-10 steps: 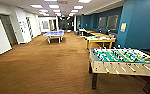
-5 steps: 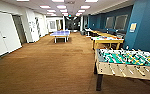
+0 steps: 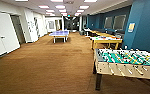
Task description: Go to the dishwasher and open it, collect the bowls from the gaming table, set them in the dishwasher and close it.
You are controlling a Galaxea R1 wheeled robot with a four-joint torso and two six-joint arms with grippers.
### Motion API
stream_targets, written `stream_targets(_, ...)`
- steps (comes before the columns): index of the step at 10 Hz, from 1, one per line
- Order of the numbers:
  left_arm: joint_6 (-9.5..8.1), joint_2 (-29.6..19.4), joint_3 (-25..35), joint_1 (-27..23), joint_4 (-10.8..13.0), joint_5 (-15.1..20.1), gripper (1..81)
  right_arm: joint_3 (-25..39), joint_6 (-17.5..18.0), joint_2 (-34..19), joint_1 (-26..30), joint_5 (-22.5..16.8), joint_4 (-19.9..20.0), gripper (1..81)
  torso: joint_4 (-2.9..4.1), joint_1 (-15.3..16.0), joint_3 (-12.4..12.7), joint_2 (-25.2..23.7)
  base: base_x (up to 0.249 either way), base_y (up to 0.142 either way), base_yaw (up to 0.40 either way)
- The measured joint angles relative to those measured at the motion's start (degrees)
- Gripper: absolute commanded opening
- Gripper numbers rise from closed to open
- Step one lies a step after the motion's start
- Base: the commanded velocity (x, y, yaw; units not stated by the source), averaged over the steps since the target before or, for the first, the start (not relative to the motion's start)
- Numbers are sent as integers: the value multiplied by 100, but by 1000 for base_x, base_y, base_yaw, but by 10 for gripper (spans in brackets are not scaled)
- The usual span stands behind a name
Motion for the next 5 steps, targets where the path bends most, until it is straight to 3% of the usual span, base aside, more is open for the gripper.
stream_targets(5,-18,0,0,0,0,6,811,-6,0,0,-2,0,-2,811,0,0,0,0,0,0,0)
